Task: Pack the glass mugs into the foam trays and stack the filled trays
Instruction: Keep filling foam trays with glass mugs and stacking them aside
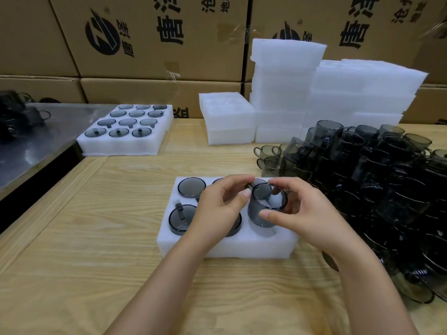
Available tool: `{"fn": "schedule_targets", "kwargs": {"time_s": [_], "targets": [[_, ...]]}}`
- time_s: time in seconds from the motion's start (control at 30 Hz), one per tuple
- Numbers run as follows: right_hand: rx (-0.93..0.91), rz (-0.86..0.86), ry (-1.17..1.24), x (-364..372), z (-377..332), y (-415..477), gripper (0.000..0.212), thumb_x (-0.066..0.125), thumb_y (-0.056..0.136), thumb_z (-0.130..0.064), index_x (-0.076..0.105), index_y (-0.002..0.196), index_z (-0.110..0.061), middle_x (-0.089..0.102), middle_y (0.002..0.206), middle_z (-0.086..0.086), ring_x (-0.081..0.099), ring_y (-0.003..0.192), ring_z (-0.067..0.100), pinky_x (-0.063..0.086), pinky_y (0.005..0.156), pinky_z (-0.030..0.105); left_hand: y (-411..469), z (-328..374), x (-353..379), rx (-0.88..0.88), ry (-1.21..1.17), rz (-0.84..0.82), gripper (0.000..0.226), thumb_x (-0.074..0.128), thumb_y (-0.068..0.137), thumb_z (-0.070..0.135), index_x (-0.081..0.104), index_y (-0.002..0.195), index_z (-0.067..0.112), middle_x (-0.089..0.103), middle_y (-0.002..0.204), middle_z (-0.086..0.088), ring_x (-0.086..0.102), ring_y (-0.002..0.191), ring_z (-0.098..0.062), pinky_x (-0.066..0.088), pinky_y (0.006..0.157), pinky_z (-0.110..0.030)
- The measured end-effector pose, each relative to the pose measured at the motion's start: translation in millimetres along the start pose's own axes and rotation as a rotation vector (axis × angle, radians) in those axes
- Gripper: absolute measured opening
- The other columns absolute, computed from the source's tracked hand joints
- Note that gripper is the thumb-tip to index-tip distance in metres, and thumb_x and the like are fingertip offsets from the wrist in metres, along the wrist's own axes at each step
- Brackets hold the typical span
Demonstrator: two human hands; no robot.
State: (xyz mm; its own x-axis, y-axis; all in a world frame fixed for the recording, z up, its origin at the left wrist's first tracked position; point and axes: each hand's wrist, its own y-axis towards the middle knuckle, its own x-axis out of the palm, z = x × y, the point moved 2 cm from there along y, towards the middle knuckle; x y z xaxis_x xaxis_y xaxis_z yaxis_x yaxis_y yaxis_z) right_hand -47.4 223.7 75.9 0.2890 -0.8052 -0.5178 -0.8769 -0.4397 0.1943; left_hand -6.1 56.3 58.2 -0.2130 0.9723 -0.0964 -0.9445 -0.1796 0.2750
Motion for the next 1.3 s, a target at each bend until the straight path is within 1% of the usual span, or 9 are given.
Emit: {"fn": "schedule_targets", "kwargs": {"time_s": [0.23,0.43,0.63,0.8,0.9,1.0,1.1,1.2,1.3], "targets": [[-0.021,-0.061,-0.194,-2.5,0.8,-1.8,0.046,0.076,0.052,-0.051,0.054,0.092,-0.047,0.054,0.096,-0.021,0.056,0.073,0.000,0.044,0.066,0.018,0.3,-4.3,2.5,-0.006,0.068,-0.023,0.032,0.046,0.098,0.003,0.065,0.104,0.027,0.071,0.106,0.007,0.062,0.105,-0.003,0.046,0.092,-0.021],[-0.050,-0.070,-0.329,7.1,1.5,1.0,0.050,0.080,0.056,-0.048,0.054,0.097,-0.038,0.051,0.093,-0.018,0.049,0.073,-0.003,0.035,0.063,0.013,-3.6,-3.5,9.2,0.023,0.381,-0.072,0.033,0.045,0.086,0.041,0.067,0.108,0.029,0.066,0.080,0.023,0.060,0.075,-0.003,0.046,0.071,-0.019],[-0.024,-0.111,-0.451,6.7,3.7,2.8,0.057,0.081,0.059,-0.049,0.056,0.107,-0.030,0.050,0.093,-0.016,0.043,0.078,-0.004,0.030,0.063,0.010,-6.7,0.2,14.5,0.096,0.692,-0.049,0.026,0.052,0.093,0.026,0.065,0.116,0.025,0.069,0.095,0.010,0.059,0.081,-0.010,0.044,0.072,-0.026],[-0.047,-0.200,-0.559,8.2,-0.9,-3.3,0.064,0.068,0.073,-0.052,0.048,0.128,-0.023,0.048,0.117,-0.011,0.037,0.108,0.009,0.030,0.084,0.020,-15.7,8.8,24.3,0.269,1.092,-0.039,0.036,0.036,0.098,0.022,0.066,0.114,0.014,0.071,0.095,0.000,0.063,0.095,-0.024,0.044,0.077,-0.030],[-0.152,-0.225,-0.516,15.4,-2.9,-15.1,0.065,0.056,0.090,-0.032,0.028,0.146,-0.013,0.030,0.147,-0.008,0.020,0.140,0.011,0.009,0.104,0.003,-26.1,7.2,27.9,0.400,1.216,-0.036,0.048,0.029,0.092,0.025,0.071,0.109,0.007,0.072,0.108,-0.006,0.068,0.102,-0.020,0.053,0.084,-0.030],[-0.206,-0.247,-0.633,30.0,2.3,-29.7,0.077,0.040,0.090,-0.027,-0.007,0.150,-0.017,-0.016,0.152,-0.013,-0.020,0.141,0.003,-0.014,0.110,0.012,-37.4,2.6,27.5,0.448,1.300,-0.090,0.052,0.032,0.092,0.029,0.063,0.122,0.000,0.063,0.125,-0.016,0.059,0.119,-0.025,0.051,0.095,-0.036],[-0.213,-0.259,-0.849,41.1,9.2,-38.2,0.094,0.041,0.080,-0.038,-0.023,0.145,-0.015,-0.036,0.146,-0.005,-0.034,0.136,0.009,-0.024,0.107,0.021,-46.5,-9.3,24.6,0.508,1.432,-0.199,0.063,0.036,0.086,0.036,0.052,0.131,-0.006,0.052,0.135,-0.023,0.048,0.130,-0.031,0.044,0.103,-0.041],[-0.225,-0.251,-0.976,46.7,11.6,-38.0,0.100,0.043,0.075,-0.043,-0.022,0.145,-0.011,-0.034,0.150,0.004,-0.033,0.137,0.015,-0.031,0.103,0.025,-46.8,-13.9,22.8,0.528,1.543,-0.233,0.073,0.041,0.076,0.044,0.055,0.129,-0.004,0.056,0.132,-0.022,0.052,0.126,-0.031,0.044,0.103,-0.042],[-0.255,-0.229,-1.045,46.5,9.3,-36.2,0.100,0.047,0.074,-0.047,-0.004,0.149,-0.006,-0.014,0.156,0.010,-0.014,0.144,0.019,-0.020,0.112,0.032,-43.1,-15.8,27.7,0.548,1.607,-0.186,0.066,0.041,0.074,0.039,0.063,0.122,-0.001,0.064,0.122,-0.019,0.060,0.117,-0.030,0.049,0.098,-0.040]]}}
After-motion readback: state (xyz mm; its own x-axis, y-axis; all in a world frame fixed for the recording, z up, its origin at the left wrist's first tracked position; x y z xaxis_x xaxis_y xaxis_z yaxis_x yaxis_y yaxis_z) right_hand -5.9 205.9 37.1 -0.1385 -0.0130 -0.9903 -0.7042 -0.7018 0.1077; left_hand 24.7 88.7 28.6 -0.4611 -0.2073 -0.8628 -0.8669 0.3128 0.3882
